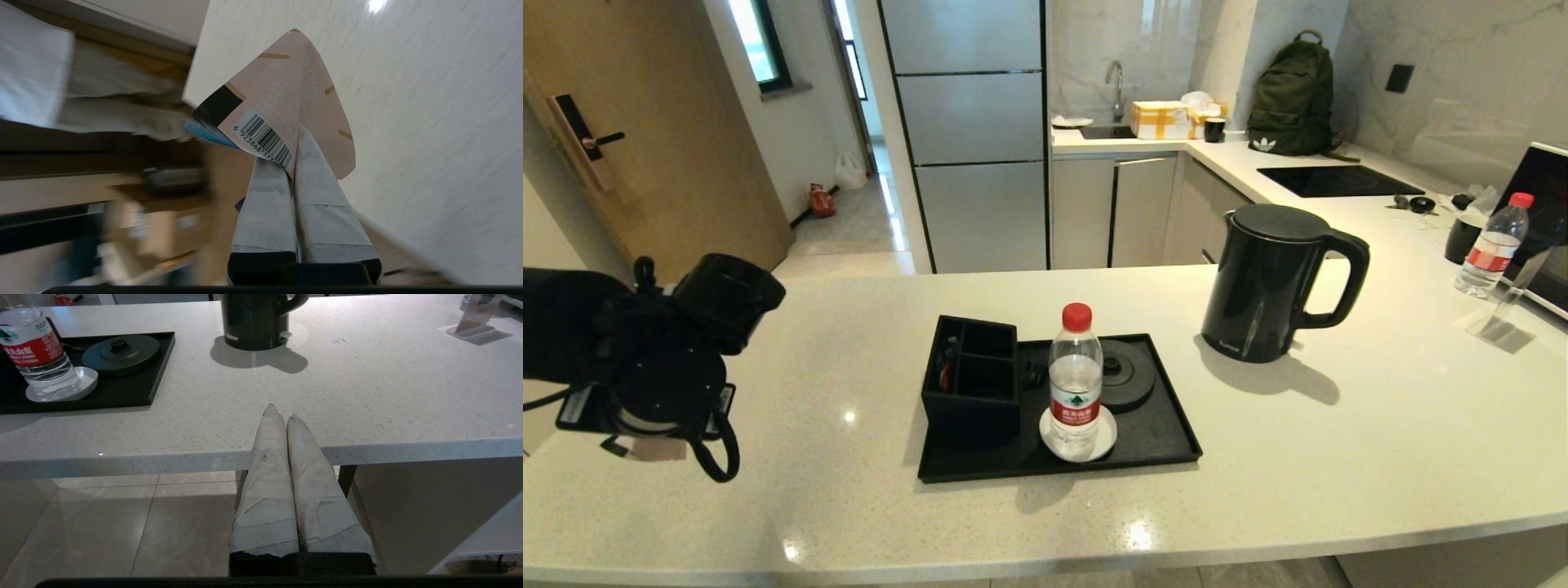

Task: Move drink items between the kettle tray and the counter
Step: Place it on the left

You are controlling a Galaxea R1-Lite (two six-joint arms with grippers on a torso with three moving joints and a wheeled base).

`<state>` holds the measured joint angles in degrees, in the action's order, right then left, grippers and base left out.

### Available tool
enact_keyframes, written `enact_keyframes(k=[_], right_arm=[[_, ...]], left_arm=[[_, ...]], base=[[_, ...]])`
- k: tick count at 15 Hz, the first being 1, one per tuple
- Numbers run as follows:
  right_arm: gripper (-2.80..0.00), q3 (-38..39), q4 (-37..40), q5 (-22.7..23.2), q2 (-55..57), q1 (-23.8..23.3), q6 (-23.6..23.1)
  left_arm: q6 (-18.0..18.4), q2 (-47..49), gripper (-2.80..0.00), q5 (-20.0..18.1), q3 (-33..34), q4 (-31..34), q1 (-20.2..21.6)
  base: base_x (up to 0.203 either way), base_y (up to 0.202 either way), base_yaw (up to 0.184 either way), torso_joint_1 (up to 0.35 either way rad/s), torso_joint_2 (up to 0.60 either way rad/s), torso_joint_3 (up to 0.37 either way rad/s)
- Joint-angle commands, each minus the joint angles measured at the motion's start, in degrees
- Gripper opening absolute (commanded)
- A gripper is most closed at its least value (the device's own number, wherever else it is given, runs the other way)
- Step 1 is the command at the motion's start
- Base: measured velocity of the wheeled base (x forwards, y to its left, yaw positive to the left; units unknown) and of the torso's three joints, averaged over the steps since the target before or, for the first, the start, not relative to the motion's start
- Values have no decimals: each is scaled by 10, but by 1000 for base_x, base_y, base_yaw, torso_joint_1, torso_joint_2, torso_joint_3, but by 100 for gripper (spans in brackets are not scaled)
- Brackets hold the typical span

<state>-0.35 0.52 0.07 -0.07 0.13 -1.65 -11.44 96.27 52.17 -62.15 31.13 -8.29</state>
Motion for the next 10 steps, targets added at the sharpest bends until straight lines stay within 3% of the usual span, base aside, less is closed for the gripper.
enact_keyframes(k=[1, 4, 5, 6, 10], right_arm=[[-280, 0, 0, 0, 1, 0, 0], [-280, 0, 0, 0, 1, 0, 0], [-280, 0, 0, 0, 1, 0, 0], [-280, 0, 0, 0, 1, 0, 0], [-280, 0, 0, 0, 1, 0, 0]], left_arm=[[12, 32, -280, 26, 18, 7, -5], [26, 55, -280, 42, 3, 8, -32], [27, 59, -243, 43, -3, 7, -36], [27, 74, 0, 43, -20, 7, -40], [27, 81, 0, 43, -29, 6, -44]], base=[[0, 0, 0, 0, 0, 0], [0, 0, 0, 0, 0, 0], [0, 0, 0, 0, 0, 0], [0, 0, 0, 0, 0, 0], [0, 0, 0, 0, 0, 0]])
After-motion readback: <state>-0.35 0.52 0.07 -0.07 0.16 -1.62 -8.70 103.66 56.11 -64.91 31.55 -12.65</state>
